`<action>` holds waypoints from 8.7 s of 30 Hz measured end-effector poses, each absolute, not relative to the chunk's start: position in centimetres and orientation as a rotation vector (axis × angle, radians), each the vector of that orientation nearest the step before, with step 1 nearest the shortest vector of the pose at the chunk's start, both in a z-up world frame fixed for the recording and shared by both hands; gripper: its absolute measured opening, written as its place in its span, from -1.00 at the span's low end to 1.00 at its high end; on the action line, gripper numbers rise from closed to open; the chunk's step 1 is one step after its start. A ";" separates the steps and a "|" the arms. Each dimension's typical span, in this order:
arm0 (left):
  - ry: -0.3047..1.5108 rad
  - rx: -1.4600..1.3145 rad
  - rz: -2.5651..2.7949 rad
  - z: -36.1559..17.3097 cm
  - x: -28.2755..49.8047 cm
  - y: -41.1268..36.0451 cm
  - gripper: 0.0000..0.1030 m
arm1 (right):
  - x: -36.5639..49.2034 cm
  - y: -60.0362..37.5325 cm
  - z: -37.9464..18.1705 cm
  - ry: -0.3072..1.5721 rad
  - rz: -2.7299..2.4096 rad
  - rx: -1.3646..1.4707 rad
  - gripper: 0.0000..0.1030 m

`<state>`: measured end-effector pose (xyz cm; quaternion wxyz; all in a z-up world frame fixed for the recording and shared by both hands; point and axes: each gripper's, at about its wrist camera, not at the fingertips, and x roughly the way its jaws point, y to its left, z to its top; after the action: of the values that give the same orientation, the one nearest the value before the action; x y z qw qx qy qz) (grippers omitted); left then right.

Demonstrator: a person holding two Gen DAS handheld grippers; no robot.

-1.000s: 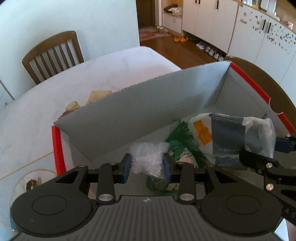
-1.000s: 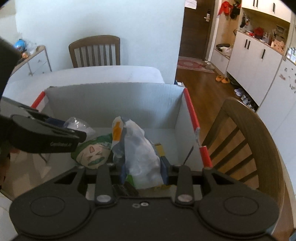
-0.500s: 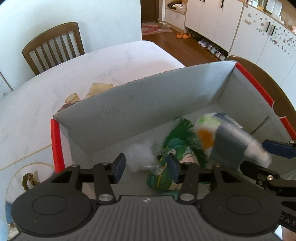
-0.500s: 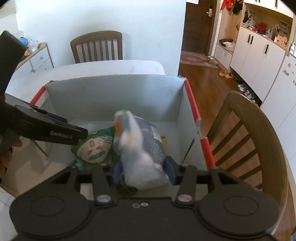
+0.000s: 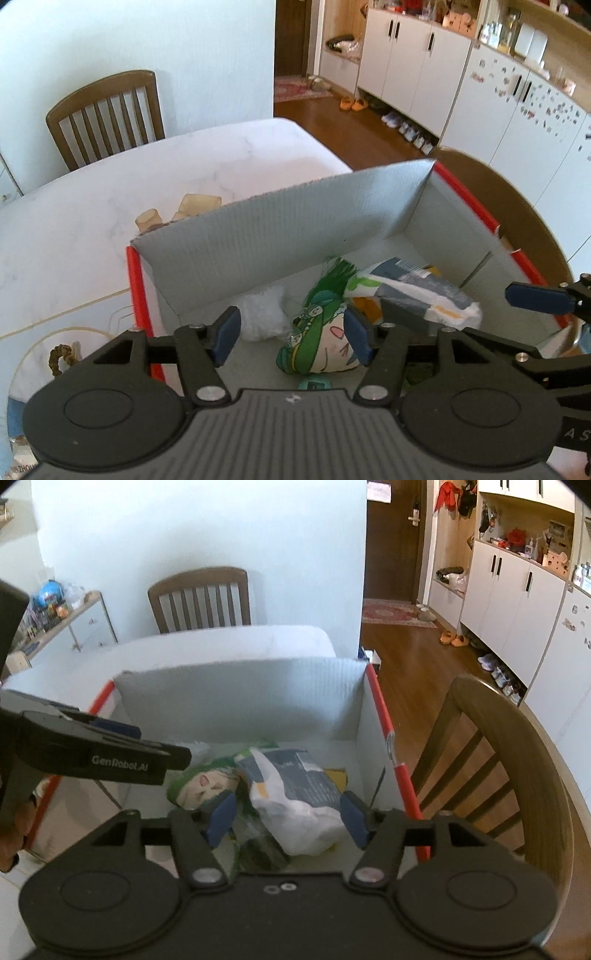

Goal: Organize objects
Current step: 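Open both tools to release the two bags inside the box, then withdraw both tools from the box back to the table items, then grasp the beige bunny-eared doll pouch with the left tool, then grasp the cream cylinder with the right tool while the left tool holds the doll pouch, then carry the doll pouch and cream cylinder into the red shoebox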

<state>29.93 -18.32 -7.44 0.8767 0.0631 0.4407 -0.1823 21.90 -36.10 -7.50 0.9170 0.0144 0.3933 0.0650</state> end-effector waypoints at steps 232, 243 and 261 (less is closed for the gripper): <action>0.693 0.049 -0.628 0.3 18.0 0.3 0.09 | 12.3 -21.5 0.2 0.715 0.156 0.177 -0.72; 0.710 0.089 -0.628 0.0 19.6 -6.6 0.09 | 14.4 -27.4 -1.1 0.733 0.154 0.189 -0.72; 0.806 0.166 -0.547 -3.8 23.7 -14.7 0.09 | 19.7 -32.4 -5.6 0.876 0.254 0.125 -0.73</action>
<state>23.75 -14.72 -3.80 0.8803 0.0796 0.3869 -0.2626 19.70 -32.42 -5.64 0.8958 0.0604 0.4229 0.1227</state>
